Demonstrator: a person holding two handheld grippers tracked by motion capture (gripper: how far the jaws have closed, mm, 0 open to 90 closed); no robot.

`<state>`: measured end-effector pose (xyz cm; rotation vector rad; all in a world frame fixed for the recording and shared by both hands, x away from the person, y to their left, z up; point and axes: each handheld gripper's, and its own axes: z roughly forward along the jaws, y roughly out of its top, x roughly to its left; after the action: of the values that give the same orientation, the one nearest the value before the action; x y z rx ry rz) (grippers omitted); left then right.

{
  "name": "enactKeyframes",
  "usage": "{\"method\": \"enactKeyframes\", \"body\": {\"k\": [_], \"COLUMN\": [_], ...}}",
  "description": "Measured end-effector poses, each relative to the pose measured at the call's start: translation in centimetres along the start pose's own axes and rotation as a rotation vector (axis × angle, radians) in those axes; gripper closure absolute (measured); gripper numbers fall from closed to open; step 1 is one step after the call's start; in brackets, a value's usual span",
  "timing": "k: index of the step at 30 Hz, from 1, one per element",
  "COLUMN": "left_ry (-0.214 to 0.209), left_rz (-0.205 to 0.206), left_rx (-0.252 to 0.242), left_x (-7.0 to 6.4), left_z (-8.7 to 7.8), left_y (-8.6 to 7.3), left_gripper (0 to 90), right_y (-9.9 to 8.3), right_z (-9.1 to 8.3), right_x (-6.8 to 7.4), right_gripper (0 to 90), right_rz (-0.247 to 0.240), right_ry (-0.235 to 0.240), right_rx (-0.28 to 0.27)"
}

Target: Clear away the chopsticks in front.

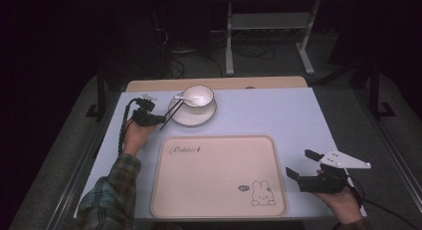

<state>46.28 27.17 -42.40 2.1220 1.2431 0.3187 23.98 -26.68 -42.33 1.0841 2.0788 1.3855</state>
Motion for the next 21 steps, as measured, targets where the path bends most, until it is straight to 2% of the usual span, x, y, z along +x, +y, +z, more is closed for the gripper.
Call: {"method": "enactKeyframes", "body": {"k": [12, 21], "left_ry": [0.002, 0.007], "left_rz": [-0.023, -0.014], "left_rx": [-0.021, -0.030], "left_x": [1.5, 1.8], "left_z": [-2.9, -5.4], "left_y": [-2.0, -3.9], "left_gripper": [85.1, 85.2], "right_y": [0.0, 0.0], "right_z": [0.0, 0.1], "right_x": [0.1, 0.1], "right_gripper": [6.3, 6.3], "right_rz": [-0.002, 0.000], "right_ry": [0.002, 0.001], "right_rx": [0.002, 0.004]}}
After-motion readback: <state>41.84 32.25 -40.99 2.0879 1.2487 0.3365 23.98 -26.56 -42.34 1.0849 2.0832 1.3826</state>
